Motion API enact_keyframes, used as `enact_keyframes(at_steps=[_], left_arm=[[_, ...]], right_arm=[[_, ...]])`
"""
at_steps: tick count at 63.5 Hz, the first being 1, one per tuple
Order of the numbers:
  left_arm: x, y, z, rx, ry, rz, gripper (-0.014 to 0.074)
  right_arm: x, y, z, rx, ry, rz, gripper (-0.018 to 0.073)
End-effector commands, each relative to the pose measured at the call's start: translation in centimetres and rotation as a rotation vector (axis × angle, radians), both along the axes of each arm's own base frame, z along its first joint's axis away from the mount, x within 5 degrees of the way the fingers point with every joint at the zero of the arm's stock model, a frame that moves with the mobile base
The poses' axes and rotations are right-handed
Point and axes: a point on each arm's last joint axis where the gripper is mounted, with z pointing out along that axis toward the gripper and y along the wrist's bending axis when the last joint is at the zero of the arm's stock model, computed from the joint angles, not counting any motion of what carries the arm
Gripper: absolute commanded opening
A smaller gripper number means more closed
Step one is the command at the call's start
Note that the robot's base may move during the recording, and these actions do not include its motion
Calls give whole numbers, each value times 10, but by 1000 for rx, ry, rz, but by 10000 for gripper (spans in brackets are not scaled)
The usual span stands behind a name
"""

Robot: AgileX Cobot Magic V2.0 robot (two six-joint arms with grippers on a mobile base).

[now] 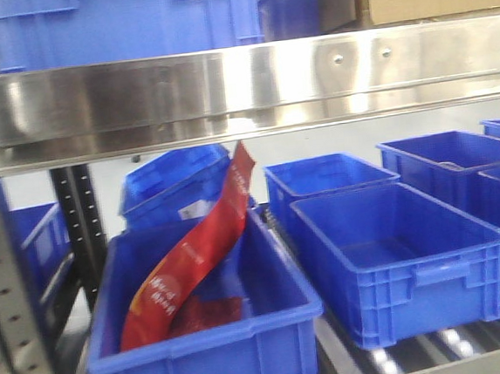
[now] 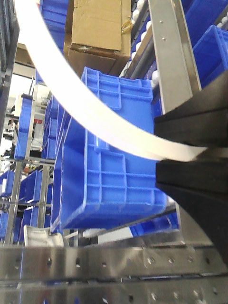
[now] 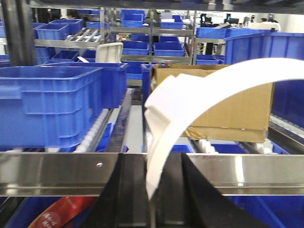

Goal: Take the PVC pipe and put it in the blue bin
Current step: 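Move both held pipe pieces over the open blue bins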

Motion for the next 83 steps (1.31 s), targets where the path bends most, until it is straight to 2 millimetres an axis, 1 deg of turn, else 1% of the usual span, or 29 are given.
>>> enact_keyframes(at_steps=[1,83], left_arm=[[-2,0,3,-13,-33,-5,-111],[-2,0,3,-13,-33,-5,-111]], right_arm=[[-1,0,2,-16,-31,2,-169],[-1,0,2,-16,-31,2,-169]])
